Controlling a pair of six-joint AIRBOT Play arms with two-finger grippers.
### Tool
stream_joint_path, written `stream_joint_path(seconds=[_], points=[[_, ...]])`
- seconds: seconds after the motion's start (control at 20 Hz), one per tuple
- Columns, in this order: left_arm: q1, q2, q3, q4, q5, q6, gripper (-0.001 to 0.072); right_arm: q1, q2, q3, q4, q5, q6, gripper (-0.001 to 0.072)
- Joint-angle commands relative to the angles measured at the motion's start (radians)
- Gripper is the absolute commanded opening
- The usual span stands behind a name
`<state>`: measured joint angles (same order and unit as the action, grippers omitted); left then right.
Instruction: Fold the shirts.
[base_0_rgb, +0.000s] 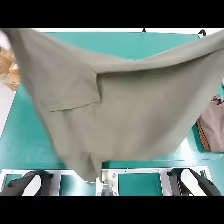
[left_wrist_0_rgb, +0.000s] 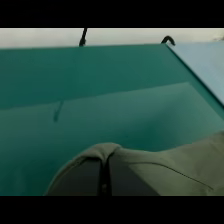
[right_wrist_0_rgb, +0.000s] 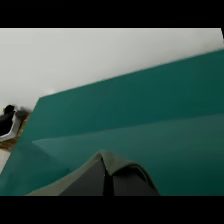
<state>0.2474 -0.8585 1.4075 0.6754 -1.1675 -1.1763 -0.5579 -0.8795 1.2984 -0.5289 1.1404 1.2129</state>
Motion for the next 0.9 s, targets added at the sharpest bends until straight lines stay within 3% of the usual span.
stream_joint_path(seconds=[0.0,0.2,0.4,0.6,0.85], points=[[-0.056,-0.136,-0.315,-0.047,0.245,0.126,0.0024,0.132,-0.129,-0.275,-0.053,-0.209,-0.049,0.0017],[-0.148,-0.505,-0.278,-0.079,0.423,0.19,0.0024,0.167,-0.485,-0.245,-0.048,-0.303,-0.072,0.0017],[-0.152,-0.796,-0.001,-0.104,0.399,0.158,0.0023,0.167,-0.788,0.008,-0.048,-0.261,-0.024,0.0016],[-0.152,-0.882,0.179,-0.089,0.416,0.098,0.0023,0.167,-0.938,0.247,-0.049,-0.222,0.026,0.0016],[-0.152,-0.887,0.248,-0.077,0.425,0.065,0.0023,0.167,-0.97,0.392,-0.05,-0.223,0.036,0.0016]])
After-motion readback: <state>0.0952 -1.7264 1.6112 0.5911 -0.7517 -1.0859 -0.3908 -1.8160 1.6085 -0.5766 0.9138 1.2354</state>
